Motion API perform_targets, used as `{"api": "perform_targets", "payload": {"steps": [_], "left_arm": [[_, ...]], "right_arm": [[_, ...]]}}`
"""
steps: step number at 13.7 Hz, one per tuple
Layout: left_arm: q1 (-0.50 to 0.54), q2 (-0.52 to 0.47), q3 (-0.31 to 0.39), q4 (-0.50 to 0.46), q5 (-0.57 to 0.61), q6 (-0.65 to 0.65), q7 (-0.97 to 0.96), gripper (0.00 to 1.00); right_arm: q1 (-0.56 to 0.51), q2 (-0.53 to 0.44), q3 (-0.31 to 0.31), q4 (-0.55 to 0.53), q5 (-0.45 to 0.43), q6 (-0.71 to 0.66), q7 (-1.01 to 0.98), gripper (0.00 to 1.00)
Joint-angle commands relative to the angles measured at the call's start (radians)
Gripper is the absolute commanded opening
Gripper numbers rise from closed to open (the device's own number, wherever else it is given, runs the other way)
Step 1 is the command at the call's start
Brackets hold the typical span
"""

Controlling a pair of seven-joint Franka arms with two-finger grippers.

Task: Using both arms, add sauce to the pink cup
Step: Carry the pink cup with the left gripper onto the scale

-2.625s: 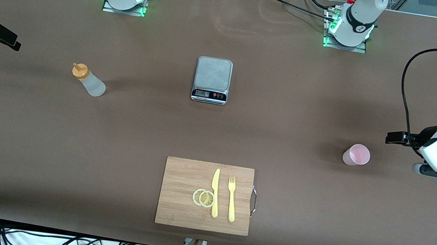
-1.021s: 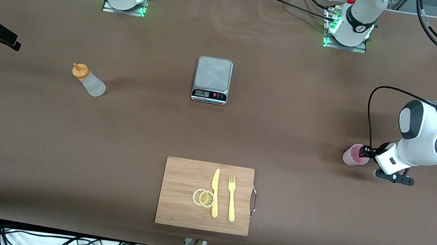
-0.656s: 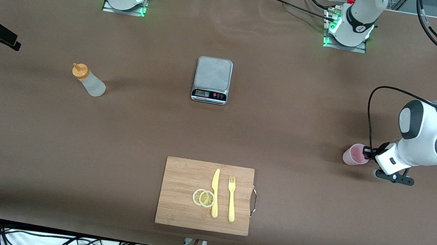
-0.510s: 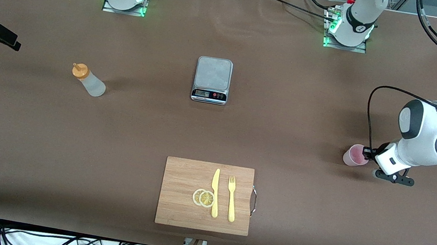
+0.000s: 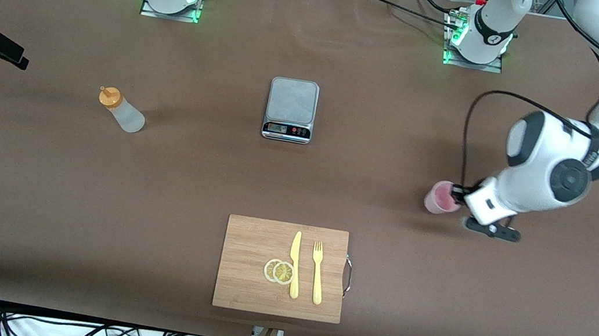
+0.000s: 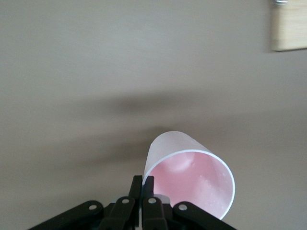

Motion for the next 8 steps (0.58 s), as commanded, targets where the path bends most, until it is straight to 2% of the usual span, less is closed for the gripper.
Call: {"api": "perform_targets", "payload": {"steps": [1, 5, 8], "left_arm": [[-0.069, -0.017, -0.085, -0.010, -0.013, -0.020, -0.203, 0.00], [-0.270, -0.005, -0.098, -0.010, -0.016, -0.002, -0.410, 0.00], [-0.419, 0.027, -0.098, -0.007, -0.014, 0.063, -0.573, 0.00]], "right_arm": [[-0.008, -0.013, 0.004, -0.012, 0.013, 0.000, -0.013, 1.00], [-0.008, -0.013, 0.004, -0.012, 0.013, -0.001, -0.013, 1.00], [-0.008, -0.013, 0.004, -0.012, 0.013, -0.001, -0.013, 1.00]]}}
